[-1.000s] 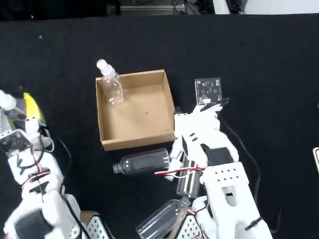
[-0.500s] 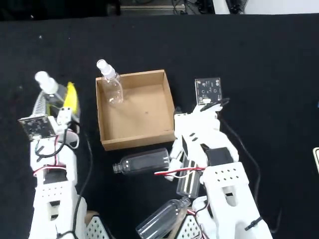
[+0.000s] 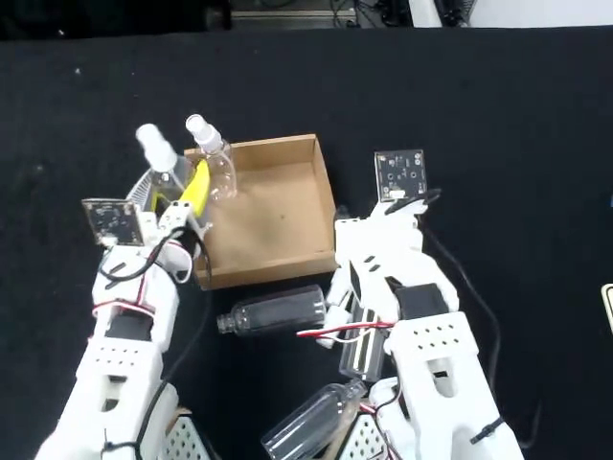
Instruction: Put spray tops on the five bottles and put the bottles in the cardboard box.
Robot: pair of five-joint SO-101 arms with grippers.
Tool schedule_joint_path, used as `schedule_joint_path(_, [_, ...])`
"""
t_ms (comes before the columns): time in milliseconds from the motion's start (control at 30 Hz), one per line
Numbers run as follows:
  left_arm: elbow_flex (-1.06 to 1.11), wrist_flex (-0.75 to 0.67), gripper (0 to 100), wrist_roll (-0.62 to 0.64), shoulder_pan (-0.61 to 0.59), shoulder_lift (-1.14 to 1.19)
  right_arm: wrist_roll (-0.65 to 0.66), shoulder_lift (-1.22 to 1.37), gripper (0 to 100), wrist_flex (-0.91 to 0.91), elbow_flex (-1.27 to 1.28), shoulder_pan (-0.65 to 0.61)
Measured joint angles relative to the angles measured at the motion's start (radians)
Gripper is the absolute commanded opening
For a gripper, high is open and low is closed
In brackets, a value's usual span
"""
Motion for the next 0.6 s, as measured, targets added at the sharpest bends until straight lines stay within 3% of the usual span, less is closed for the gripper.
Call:
schedule_joint_path(300, [-0.002, -0.33, 3, -0.052, 0.071, 0.298, 0.0, 0.0, 13.4, 0.0, 0.0, 0.0])
schedule_joint_path(600, [-0.002, -0.505, 3, -0.064, 0.071, 0.486, 0.0, 0.0, 13.4, 0.0, 0.0, 0.0])
